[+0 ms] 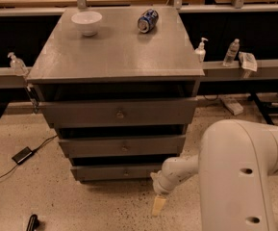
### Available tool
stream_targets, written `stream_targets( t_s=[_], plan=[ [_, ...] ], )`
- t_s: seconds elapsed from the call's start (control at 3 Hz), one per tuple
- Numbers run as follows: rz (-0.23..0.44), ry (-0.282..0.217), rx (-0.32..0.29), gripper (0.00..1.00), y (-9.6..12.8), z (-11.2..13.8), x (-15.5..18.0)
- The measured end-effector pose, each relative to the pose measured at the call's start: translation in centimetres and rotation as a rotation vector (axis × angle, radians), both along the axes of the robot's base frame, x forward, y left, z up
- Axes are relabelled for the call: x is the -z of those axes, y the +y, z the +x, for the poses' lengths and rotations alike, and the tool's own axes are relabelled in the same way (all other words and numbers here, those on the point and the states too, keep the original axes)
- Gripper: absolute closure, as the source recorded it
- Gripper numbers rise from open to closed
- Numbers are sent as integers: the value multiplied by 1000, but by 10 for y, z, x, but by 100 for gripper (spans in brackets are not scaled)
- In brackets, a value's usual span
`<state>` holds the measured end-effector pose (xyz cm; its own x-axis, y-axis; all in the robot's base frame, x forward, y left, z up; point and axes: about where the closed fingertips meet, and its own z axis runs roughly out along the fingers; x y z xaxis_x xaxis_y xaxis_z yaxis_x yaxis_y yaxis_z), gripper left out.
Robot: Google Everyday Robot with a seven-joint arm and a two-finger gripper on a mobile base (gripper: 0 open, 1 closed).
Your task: Open bottom drawer
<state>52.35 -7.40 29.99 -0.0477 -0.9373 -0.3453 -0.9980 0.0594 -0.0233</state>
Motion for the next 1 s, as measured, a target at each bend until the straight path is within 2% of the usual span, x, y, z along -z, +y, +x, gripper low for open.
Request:
stream_targets(
  t_s=[0.33, 0.67, 1.0],
  plan=[
    [-37, -64, -39, 0, 8, 5, 13],
    [-61, -116, -63, 0, 11, 38, 26],
    [-61, -116, -63, 0, 11, 38, 26]
  ],
)
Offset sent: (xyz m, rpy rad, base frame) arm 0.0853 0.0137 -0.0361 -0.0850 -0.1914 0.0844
